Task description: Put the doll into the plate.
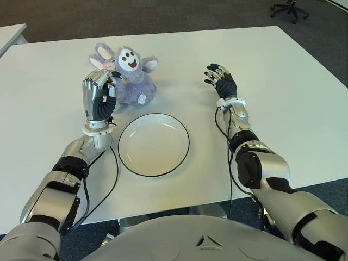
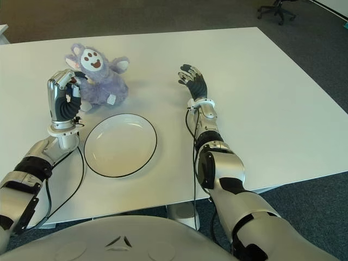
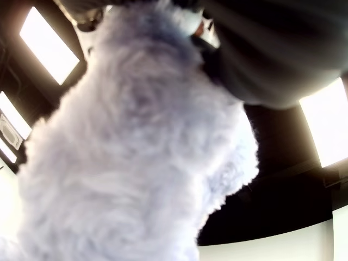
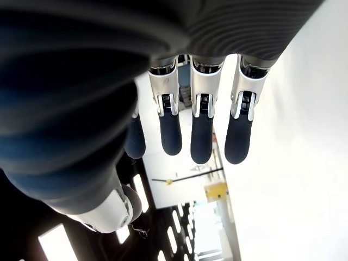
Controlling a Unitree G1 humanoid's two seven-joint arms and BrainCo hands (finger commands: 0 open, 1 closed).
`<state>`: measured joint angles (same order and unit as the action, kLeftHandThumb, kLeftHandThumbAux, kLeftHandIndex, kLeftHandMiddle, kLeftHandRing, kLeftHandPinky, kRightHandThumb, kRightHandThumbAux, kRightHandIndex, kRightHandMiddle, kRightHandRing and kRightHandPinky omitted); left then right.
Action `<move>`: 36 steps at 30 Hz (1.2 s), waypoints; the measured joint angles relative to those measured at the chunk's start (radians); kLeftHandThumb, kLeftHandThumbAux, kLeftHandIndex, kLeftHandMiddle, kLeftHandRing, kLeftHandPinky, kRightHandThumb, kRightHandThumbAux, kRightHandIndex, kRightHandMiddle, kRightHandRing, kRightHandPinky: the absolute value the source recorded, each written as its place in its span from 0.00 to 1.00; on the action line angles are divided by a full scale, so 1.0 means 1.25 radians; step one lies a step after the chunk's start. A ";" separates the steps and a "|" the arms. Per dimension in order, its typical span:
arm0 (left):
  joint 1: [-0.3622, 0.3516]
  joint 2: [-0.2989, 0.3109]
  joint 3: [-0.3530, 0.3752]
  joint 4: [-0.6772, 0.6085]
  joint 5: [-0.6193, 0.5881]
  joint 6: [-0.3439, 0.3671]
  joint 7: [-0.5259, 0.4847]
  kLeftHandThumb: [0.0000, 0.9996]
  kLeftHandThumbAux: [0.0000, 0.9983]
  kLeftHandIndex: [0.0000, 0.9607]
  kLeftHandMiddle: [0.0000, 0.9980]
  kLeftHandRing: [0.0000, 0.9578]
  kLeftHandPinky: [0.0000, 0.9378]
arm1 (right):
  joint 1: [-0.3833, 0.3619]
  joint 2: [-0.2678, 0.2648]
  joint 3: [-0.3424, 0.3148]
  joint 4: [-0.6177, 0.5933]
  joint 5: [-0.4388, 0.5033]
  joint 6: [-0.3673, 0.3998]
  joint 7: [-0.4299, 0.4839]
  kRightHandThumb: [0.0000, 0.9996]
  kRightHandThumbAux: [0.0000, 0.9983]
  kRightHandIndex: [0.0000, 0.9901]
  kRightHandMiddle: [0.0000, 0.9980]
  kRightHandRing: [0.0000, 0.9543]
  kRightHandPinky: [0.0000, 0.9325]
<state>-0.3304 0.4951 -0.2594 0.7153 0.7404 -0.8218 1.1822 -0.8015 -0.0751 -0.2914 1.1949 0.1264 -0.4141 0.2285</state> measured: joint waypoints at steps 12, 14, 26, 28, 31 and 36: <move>0.010 0.005 -0.001 -0.025 0.006 0.009 0.000 0.94 0.66 0.36 0.48 0.63 0.69 | 0.000 0.000 0.002 0.001 0.000 0.005 0.000 0.49 0.79 0.23 0.22 0.25 0.32; 0.012 0.006 -0.001 -0.029 0.006 0.009 0.000 0.94 0.66 0.36 0.48 0.62 0.69 | 0.000 0.000 0.002 0.001 0.000 0.005 -0.001 0.49 0.79 0.23 0.22 0.25 0.31; 0.028 0.013 0.003 -0.058 0.006 0.022 -0.013 0.95 0.65 0.39 0.48 0.62 0.64 | -0.003 0.002 0.002 0.001 0.001 0.005 -0.001 0.49 0.80 0.24 0.23 0.26 0.32; 0.030 0.014 0.005 -0.064 0.006 0.026 -0.019 0.95 0.65 0.39 0.48 0.62 0.64 | -0.003 0.002 0.002 0.001 0.001 0.005 -0.001 0.49 0.81 0.23 0.22 0.26 0.32; 0.033 0.016 0.006 -0.072 0.006 0.031 -0.028 0.95 0.65 0.39 0.48 0.61 0.63 | -0.003 0.002 0.002 0.001 0.001 0.005 -0.001 0.48 0.81 0.23 0.22 0.26 0.32; 0.038 0.019 0.008 -0.086 0.005 0.038 -0.042 0.94 0.66 0.36 0.47 0.61 0.63 | -0.005 0.002 0.002 0.001 0.001 0.005 -0.001 0.49 0.79 0.23 0.22 0.25 0.32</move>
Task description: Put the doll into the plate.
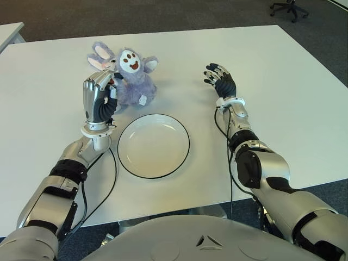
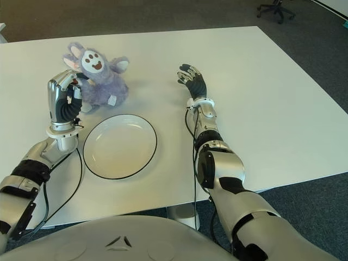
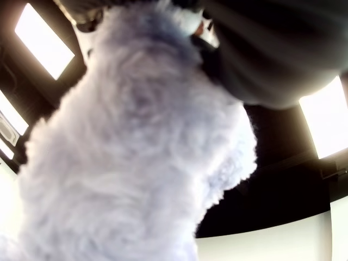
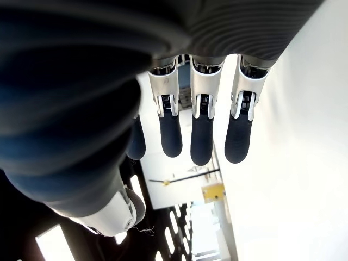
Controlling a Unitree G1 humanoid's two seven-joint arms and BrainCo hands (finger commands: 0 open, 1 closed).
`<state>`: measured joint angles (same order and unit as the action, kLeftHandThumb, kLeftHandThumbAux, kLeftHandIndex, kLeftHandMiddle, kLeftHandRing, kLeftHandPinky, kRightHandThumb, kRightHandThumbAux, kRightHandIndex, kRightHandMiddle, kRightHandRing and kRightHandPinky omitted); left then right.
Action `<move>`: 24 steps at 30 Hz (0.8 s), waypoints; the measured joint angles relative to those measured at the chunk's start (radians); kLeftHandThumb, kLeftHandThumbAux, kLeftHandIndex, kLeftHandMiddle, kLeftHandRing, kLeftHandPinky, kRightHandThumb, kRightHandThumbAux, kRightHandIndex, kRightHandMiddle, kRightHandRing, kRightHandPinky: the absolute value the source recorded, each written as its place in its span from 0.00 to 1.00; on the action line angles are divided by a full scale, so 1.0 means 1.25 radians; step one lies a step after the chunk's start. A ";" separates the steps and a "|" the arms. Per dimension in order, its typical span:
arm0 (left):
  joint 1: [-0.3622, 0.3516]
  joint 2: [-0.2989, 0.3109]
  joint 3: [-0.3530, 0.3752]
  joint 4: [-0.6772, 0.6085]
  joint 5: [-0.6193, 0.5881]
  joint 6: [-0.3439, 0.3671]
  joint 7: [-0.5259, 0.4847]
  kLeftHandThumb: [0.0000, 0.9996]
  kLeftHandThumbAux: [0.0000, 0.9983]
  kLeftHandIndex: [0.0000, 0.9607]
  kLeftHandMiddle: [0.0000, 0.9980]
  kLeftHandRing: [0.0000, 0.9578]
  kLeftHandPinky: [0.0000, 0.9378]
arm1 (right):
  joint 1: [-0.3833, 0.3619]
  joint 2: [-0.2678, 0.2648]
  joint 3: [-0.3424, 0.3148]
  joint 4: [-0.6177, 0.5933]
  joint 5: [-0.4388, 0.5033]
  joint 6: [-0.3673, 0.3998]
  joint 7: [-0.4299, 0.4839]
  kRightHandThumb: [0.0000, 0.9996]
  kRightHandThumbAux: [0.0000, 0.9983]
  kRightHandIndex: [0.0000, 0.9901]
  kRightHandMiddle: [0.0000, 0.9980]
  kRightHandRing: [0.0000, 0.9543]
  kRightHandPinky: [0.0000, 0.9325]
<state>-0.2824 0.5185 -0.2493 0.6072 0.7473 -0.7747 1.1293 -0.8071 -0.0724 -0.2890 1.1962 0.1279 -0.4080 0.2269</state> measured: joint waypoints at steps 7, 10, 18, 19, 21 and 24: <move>0.006 0.000 0.005 -0.017 0.000 0.000 -0.022 0.94 0.66 0.38 0.48 0.61 0.62 | -0.002 0.000 0.000 0.000 0.001 0.000 0.000 0.52 0.78 0.24 0.23 0.26 0.33; 0.007 -0.001 0.009 -0.021 0.000 0.000 -0.028 0.94 0.66 0.38 0.48 0.61 0.62 | -0.003 0.001 0.000 0.000 0.002 0.000 0.001 0.53 0.78 0.24 0.23 0.27 0.33; 0.008 -0.005 0.018 -0.037 0.000 0.001 -0.037 0.94 0.66 0.36 0.47 0.61 0.65 | -0.005 0.002 0.000 0.001 0.005 0.000 0.002 0.52 0.78 0.24 0.23 0.27 0.33; 0.009 -0.005 0.019 -0.039 0.000 0.002 -0.037 0.94 0.66 0.36 0.47 0.61 0.65 | -0.005 0.002 0.000 0.001 0.006 0.000 0.002 0.52 0.79 0.24 0.23 0.27 0.33; 0.010 -0.006 0.022 -0.042 0.001 0.006 -0.037 0.94 0.66 0.36 0.47 0.61 0.65 | -0.006 0.002 0.000 0.001 0.007 0.000 0.002 0.51 0.79 0.24 0.23 0.27 0.33; 0.011 -0.008 0.025 -0.047 0.002 0.011 -0.037 0.95 0.65 0.38 0.48 0.62 0.64 | -0.006 0.002 0.000 0.001 0.010 0.000 0.002 0.50 0.80 0.24 0.23 0.26 0.32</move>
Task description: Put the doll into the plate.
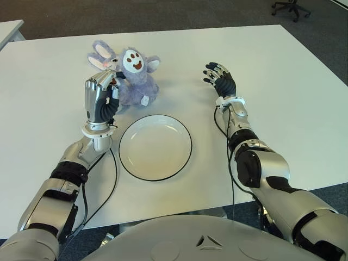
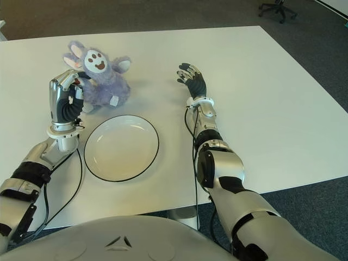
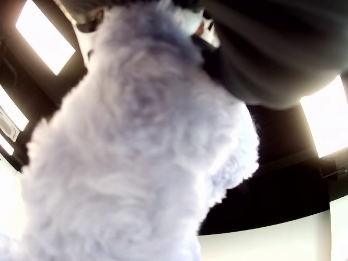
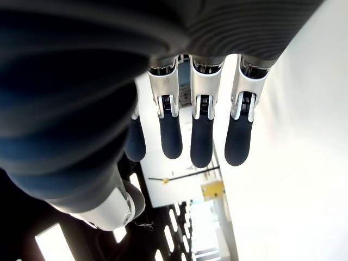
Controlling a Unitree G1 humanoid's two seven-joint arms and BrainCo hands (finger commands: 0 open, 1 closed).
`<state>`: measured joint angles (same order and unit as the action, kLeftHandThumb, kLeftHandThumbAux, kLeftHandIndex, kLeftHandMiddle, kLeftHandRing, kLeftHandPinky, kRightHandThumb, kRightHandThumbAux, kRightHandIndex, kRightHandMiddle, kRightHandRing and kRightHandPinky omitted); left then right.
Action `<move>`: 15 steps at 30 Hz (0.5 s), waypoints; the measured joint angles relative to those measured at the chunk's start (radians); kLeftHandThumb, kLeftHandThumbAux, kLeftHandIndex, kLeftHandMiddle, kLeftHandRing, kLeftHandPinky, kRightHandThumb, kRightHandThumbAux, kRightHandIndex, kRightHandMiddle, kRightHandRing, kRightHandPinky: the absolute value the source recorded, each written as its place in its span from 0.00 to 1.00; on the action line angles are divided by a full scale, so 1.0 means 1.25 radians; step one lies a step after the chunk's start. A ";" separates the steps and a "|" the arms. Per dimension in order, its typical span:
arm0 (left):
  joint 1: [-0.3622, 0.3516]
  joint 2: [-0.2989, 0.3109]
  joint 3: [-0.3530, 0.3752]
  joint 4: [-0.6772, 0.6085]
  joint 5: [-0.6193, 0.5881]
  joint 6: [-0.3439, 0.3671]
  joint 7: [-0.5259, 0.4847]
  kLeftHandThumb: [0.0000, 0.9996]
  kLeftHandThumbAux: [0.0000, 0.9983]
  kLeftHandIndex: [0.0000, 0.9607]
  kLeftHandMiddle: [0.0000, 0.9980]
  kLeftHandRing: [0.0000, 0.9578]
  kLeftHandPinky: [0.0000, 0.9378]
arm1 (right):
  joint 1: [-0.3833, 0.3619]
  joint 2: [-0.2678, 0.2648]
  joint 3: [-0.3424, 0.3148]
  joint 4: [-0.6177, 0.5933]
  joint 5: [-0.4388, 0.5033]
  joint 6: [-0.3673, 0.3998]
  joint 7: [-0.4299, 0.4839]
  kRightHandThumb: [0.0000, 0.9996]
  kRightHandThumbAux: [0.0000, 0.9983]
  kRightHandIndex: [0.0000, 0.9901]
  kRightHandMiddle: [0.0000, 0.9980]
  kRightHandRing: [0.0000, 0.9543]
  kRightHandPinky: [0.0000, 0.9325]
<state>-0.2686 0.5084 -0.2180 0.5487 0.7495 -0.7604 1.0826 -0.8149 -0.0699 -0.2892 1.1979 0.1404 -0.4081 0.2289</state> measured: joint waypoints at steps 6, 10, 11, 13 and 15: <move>0.001 0.000 0.001 -0.006 0.004 0.001 0.000 0.94 0.66 0.36 0.47 0.61 0.64 | -0.001 0.000 0.001 0.000 0.002 0.000 0.000 0.49 0.81 0.23 0.22 0.26 0.32; 0.001 0.000 0.002 -0.011 0.005 0.000 -0.005 0.94 0.66 0.36 0.47 0.61 0.65 | -0.001 0.000 0.002 0.000 0.002 0.000 0.000 0.48 0.81 0.23 0.22 0.26 0.32; 0.001 0.000 0.003 -0.012 0.005 0.000 -0.005 0.94 0.66 0.37 0.48 0.61 0.65 | -0.001 0.000 0.002 0.000 0.002 0.000 0.000 0.48 0.81 0.23 0.22 0.25 0.32; 0.001 0.000 0.003 -0.016 0.005 0.000 -0.005 0.95 0.65 0.39 0.48 0.62 0.65 | -0.001 0.000 0.002 0.000 0.003 0.000 0.000 0.48 0.81 0.23 0.22 0.25 0.31; 0.001 0.000 0.004 -0.018 0.005 0.001 -0.005 0.95 0.65 0.39 0.48 0.62 0.65 | -0.002 0.000 0.002 0.000 0.003 0.000 0.000 0.48 0.81 0.23 0.22 0.25 0.31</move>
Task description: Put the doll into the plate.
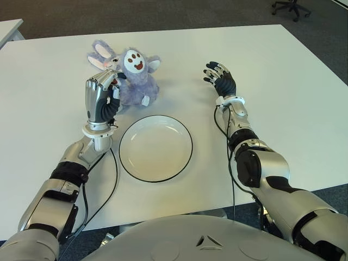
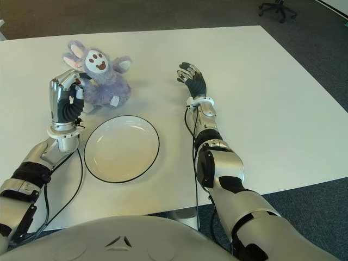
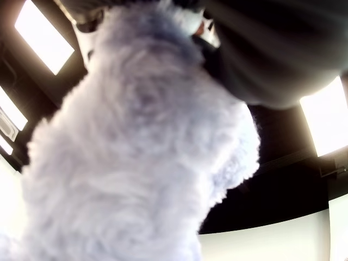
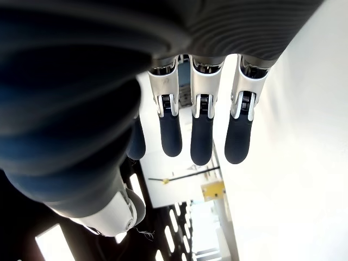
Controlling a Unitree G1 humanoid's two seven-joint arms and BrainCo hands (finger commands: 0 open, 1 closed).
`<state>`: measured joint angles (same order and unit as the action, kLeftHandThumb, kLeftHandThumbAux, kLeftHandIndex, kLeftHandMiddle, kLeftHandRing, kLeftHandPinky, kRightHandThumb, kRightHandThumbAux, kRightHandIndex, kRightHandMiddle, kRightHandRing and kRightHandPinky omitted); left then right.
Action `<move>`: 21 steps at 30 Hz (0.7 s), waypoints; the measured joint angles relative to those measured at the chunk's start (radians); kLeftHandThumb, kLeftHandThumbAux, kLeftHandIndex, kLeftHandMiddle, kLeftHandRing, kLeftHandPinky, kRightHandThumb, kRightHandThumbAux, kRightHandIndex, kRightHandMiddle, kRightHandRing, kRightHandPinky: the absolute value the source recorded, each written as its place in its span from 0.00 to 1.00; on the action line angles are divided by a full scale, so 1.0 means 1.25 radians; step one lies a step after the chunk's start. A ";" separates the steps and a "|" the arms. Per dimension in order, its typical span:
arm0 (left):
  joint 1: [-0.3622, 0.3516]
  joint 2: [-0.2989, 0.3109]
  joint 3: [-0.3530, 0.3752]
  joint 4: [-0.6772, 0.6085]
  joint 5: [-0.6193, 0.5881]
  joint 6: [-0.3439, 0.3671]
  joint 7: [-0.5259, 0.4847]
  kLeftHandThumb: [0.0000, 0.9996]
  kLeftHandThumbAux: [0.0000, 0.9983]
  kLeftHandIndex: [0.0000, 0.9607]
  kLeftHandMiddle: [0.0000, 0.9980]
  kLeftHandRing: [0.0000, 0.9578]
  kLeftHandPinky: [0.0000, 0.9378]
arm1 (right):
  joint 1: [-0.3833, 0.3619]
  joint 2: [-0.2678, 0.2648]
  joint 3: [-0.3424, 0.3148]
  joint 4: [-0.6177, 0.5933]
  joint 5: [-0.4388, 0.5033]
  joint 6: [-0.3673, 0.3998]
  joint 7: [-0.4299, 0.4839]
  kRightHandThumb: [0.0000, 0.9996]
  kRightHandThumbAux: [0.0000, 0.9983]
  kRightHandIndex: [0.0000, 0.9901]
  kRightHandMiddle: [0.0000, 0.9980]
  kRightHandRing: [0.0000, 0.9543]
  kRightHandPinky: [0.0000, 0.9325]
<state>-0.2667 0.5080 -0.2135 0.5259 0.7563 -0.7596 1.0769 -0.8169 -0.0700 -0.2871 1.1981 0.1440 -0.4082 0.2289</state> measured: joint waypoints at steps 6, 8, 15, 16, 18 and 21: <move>0.000 0.000 0.001 -0.005 0.001 0.008 0.000 0.95 0.65 0.40 0.48 0.60 0.62 | -0.001 0.000 0.000 0.000 0.001 0.000 0.000 0.50 0.80 0.23 0.22 0.25 0.32; 0.000 0.000 0.001 -0.008 0.003 0.016 0.000 0.95 0.65 0.40 0.48 0.62 0.67 | -0.002 0.000 0.000 0.001 0.002 0.000 0.000 0.51 0.79 0.23 0.22 0.25 0.32; -0.004 0.000 0.001 -0.016 0.040 0.041 0.002 0.94 0.66 0.37 0.47 0.62 0.71 | -0.004 0.000 -0.001 0.004 0.004 0.000 0.000 0.51 0.78 0.23 0.22 0.25 0.31; -0.004 0.000 0.001 -0.017 0.042 0.043 0.002 0.94 0.66 0.37 0.47 0.62 0.70 | -0.004 0.000 0.000 0.004 0.004 0.000 0.000 0.51 0.78 0.23 0.22 0.25 0.31; -0.004 0.000 0.001 -0.019 0.043 0.044 0.002 0.94 0.66 0.37 0.47 0.62 0.70 | -0.005 0.000 0.000 0.004 0.004 0.000 0.000 0.51 0.78 0.23 0.22 0.25 0.31; -0.004 0.000 0.001 -0.021 0.046 0.045 0.002 0.94 0.66 0.37 0.47 0.62 0.70 | -0.005 0.000 0.000 0.004 0.004 0.000 0.000 0.51 0.78 0.23 0.22 0.25 0.32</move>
<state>-0.2716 0.5080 -0.2122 0.4994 0.8132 -0.7028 1.0798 -0.8230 -0.0696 -0.2874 1.2033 0.1487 -0.4082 0.2287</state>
